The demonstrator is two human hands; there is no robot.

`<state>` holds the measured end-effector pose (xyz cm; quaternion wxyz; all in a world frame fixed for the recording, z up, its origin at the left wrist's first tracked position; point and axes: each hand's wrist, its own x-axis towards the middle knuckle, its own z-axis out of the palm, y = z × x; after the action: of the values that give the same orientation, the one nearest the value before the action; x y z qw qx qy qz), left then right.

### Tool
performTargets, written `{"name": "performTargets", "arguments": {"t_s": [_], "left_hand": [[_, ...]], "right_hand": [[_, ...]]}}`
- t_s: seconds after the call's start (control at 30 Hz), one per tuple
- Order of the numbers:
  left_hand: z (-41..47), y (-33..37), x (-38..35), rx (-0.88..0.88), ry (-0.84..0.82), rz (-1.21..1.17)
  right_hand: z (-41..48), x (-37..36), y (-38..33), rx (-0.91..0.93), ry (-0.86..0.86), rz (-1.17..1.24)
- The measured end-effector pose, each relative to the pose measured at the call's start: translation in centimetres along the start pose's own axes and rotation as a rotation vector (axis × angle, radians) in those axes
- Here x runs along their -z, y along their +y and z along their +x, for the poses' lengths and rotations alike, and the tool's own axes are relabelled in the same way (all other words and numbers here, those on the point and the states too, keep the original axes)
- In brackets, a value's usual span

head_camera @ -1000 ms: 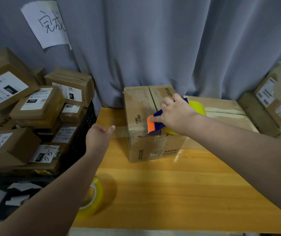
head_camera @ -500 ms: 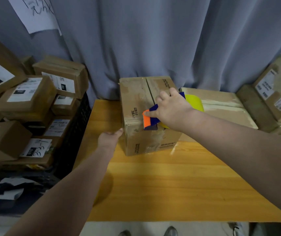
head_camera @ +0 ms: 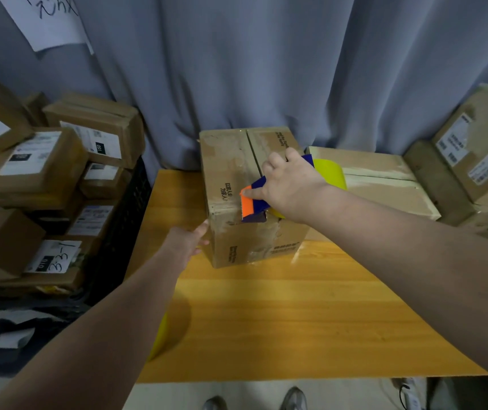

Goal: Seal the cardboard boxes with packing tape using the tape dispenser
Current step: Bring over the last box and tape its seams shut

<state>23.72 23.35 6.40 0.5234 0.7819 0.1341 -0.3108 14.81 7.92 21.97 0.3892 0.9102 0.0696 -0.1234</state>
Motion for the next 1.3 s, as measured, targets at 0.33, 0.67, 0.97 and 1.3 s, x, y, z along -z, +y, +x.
{"name": "performTargets", "arguments": {"t_s": [0.33, 0.67, 0.97, 1.3], "left_hand": [[-1.9, -0.9, 0.9, -0.209, 0.271, 0.022], [-5.4, -4.0, -2.4, -0.234, -0.314, -0.246], [-2.0, -0.7, 2.0, -0.891, -0.063, 0.648], [0.3, 1.6, 1.2, -1.15, 0.174, 1.163]], "right_hand": [[0.1, -0.1, -0.1, -0.014, -0.004, -0.011], [0.3, -0.3, -0.2, -0.03, 0.004, 0.028], [0.3, 0.1, 0.0, -0.03, -0.011, 0.035], [0.8, 0.4, 0.3, -0.019, -0.031, 0.082]]}}
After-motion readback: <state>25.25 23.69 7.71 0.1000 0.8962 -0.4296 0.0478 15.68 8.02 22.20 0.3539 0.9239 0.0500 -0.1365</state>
